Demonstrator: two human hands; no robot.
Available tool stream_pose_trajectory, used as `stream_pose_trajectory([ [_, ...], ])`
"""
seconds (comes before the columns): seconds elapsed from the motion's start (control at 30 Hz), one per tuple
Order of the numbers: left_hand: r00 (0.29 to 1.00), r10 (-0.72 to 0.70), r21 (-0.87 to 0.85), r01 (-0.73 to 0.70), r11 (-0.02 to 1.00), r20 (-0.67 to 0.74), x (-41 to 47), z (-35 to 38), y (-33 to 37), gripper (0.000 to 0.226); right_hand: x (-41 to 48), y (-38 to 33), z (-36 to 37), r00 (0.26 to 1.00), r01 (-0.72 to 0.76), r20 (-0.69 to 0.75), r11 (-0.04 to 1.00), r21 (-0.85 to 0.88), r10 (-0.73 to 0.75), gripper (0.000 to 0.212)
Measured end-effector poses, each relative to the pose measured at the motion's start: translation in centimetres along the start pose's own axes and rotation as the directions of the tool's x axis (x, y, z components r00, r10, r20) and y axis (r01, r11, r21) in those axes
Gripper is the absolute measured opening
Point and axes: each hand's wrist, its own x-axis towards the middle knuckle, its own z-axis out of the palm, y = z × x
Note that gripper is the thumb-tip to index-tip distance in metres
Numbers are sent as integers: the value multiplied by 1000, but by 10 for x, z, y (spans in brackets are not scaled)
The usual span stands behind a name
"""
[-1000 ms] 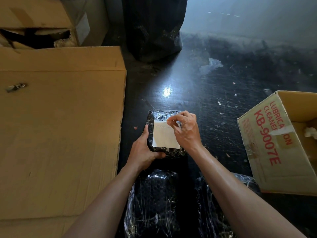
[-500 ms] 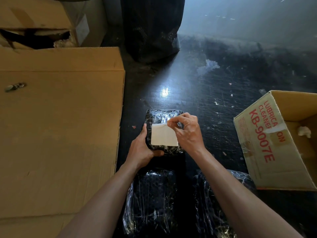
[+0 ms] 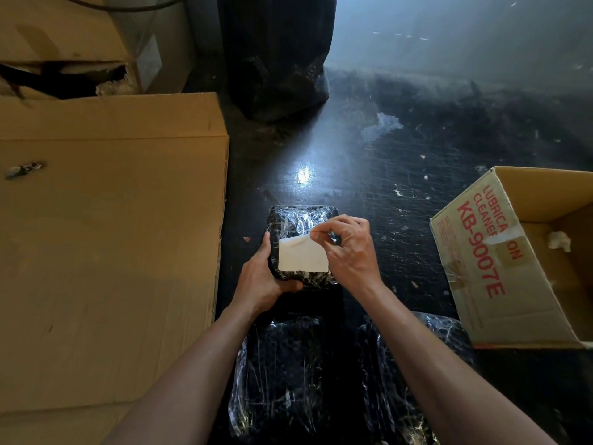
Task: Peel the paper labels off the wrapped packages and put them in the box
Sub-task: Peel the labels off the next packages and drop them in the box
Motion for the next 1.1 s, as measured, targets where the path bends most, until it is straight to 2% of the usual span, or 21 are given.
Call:
stream_pose_trajectory([
  [0.63,1000,-7,5,7,1000,21,0,-1,1,143,-9,-7,-12,999,46,24,999,21,-47,5],
  [1.1,999,-35,-8,35,999,31,-2,-3,4,145,-16,-21,-27,999,16,44,999,51,-18,5],
])
